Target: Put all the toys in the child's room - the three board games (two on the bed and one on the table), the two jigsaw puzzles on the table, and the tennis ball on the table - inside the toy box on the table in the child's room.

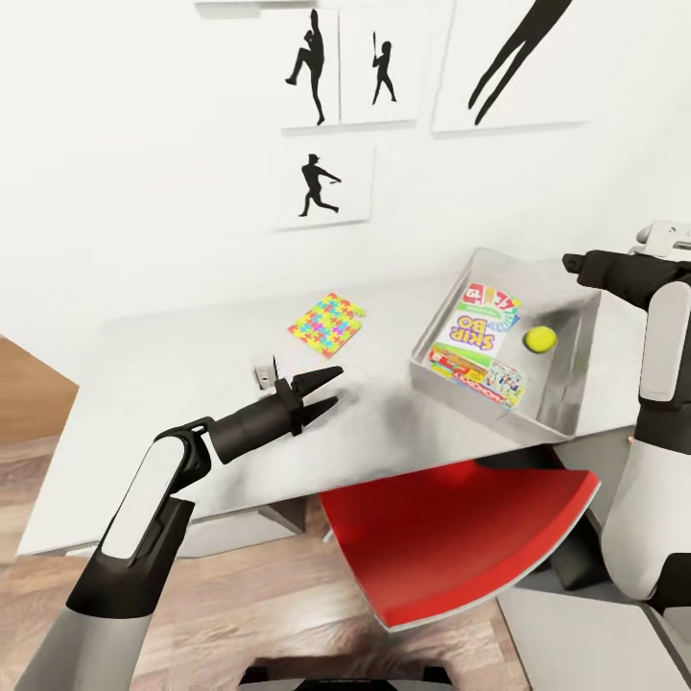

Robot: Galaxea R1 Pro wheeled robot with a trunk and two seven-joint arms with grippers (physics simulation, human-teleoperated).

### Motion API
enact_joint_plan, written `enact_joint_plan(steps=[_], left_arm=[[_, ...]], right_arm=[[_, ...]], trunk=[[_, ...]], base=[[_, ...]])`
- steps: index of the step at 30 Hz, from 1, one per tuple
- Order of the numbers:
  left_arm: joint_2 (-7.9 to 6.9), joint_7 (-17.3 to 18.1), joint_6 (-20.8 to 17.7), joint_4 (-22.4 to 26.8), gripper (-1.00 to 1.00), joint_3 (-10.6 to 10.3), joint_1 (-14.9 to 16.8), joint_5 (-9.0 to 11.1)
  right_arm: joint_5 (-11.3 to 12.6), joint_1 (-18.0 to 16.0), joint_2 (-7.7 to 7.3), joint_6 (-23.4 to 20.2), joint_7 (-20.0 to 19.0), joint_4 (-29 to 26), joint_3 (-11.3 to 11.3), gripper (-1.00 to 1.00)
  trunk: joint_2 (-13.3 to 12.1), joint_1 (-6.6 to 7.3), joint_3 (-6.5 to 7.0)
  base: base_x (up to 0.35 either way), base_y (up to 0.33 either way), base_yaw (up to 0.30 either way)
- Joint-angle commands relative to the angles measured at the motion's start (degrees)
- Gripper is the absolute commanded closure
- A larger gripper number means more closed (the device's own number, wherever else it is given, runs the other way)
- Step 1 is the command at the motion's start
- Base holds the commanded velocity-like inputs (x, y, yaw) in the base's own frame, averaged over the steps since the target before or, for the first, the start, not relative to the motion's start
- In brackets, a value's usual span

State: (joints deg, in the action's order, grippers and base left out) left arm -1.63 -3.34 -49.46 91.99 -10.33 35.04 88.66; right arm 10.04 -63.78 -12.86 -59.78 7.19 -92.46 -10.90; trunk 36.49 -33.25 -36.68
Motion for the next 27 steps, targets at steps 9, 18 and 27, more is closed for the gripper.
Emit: enact_joint_plan(steps=[9,18,27], left_arm=[[-0.35,-0.26,-0.10,0.03,-1.00,0.03,0.01,0.50],[-3.92,4.97,-0.11,0.03,-1.00,2.17,-0.82,0.59],[-5.65,11.71,-0.11,0.03,-1.00,4.69,-2.97,0.56]], right_arm=[[0.67,-0.03,0.23,-0.22,0.57,-0.07,0.37,-1.00],[0.78,-0.05,0.42,-0.22,0.57,-0.01,0.49,-1.00],[0.77,-0.14,0.58,-0.22,0.62,0.00,0.75,-1.00]], trunk=[[0.06,0.00,-0.06],[0.06,0.00,-0.06],[0.06,0.00,-0.06]], base=[[-0.097,0.097,0.000],[-0.020,0.020,0.037],[-0.004,0.004,0.210]])
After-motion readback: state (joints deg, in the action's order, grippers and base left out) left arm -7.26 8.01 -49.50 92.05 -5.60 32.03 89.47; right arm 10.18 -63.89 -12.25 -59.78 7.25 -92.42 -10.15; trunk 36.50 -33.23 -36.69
